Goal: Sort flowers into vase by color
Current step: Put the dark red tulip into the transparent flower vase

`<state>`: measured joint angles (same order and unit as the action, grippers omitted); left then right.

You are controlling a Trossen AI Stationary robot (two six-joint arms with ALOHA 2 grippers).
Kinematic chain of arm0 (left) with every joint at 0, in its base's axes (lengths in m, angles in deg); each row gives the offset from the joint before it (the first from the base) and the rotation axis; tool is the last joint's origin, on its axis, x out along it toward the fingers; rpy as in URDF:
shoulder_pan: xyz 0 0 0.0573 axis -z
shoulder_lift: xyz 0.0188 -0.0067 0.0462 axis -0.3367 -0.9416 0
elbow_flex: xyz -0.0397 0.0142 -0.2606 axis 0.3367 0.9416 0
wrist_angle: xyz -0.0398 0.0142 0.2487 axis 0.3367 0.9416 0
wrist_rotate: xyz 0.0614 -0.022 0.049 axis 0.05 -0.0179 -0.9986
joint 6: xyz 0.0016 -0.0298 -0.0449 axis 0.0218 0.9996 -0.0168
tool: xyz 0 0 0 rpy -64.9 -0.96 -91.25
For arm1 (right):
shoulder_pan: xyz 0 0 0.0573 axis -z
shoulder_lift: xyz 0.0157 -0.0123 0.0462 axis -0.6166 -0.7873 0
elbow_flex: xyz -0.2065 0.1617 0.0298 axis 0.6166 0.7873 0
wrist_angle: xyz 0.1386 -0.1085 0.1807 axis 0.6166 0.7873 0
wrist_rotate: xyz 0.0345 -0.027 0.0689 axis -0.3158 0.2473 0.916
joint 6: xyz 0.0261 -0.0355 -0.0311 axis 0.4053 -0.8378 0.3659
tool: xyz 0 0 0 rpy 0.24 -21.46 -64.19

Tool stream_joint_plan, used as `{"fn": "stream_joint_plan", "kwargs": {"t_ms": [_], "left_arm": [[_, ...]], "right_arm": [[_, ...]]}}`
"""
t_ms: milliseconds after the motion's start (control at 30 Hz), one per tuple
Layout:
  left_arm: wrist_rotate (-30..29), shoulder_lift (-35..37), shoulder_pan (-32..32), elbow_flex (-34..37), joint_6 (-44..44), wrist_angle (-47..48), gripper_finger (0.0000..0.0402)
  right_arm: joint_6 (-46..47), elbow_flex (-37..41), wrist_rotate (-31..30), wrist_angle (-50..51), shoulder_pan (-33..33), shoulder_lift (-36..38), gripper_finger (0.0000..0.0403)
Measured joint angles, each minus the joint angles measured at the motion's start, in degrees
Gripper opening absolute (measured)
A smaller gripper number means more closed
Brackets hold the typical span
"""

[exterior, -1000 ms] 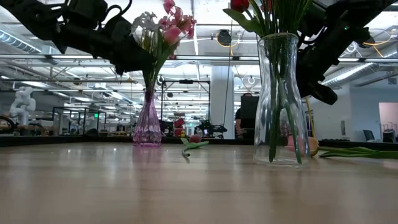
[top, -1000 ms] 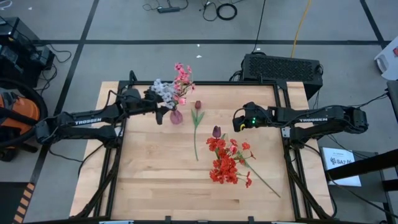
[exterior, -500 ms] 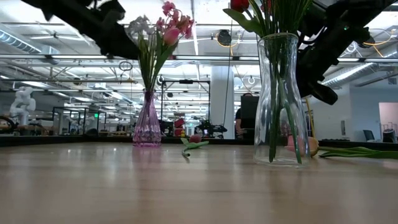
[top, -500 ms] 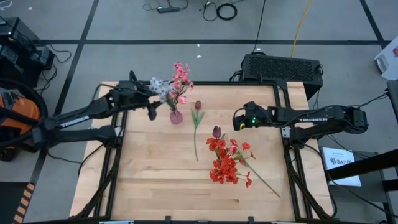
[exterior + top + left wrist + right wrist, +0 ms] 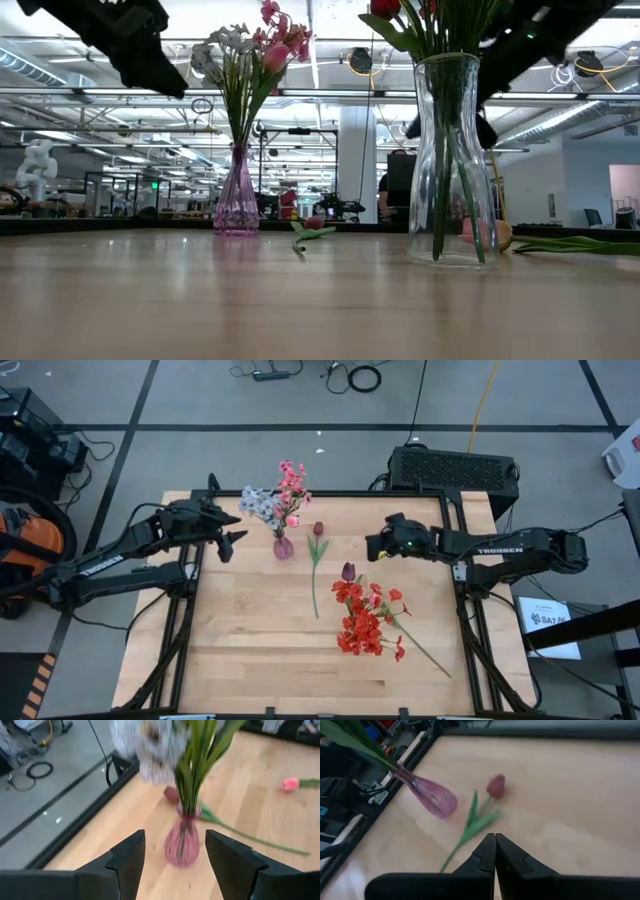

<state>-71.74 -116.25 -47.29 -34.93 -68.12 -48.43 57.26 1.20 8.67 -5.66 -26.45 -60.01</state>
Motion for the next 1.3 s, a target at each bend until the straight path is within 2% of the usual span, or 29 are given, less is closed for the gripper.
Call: {"fn": "stream_joint_plan", "kwargs": {"t_ms": [67,167,333,433,633,833,1133,1300], "left_arm": [[0.27,0.37,0.00,1.13,0.00,-0.02,0.0215],[1.07,1.61,0.00,3.84,0.13,-0.14,0.0215],[1.42,5.10,0.00,8.02,2.63,-1.16,0.0215],[1.44,6.86,0.00,8.28,3.03,-2.44,0.0215],[1.44,9.32,0.00,8.28,3.05,-2.29,0.0215],[1.46,9.76,0.00,8.28,3.07,-2.25,0.0215],[1.48,9.74,0.00,8.28,3.06,-2.21,0.0215],[1.49,9.74,0.00,8.28,3.04,-2.21,0.0215]], "right_arm": [[-1.73,-3.40,-1.15,0.24,0.17,-2.91,0.0000],[-3.87,-10.45,0.50,2.42,1.00,-8.83,0.0000],[-4.32,-25.63,2.81,15.64,2.63,-20.86,0.0000],[-4.11,-34.53,4.98,22.79,3.56,-27.79,0.0000],[-0.27,-46.57,5.28,26.27,3.79,-38.62,0.0001],[2.67,-49.32,7.98,29.57,3.80,-44.41,0.0030],[2.95,-49.43,8.01,28.46,3.45,-48.17,0.0146],[2.99,-49.43,10.10,28.77,3.04,-48.79,0.0178]]}}
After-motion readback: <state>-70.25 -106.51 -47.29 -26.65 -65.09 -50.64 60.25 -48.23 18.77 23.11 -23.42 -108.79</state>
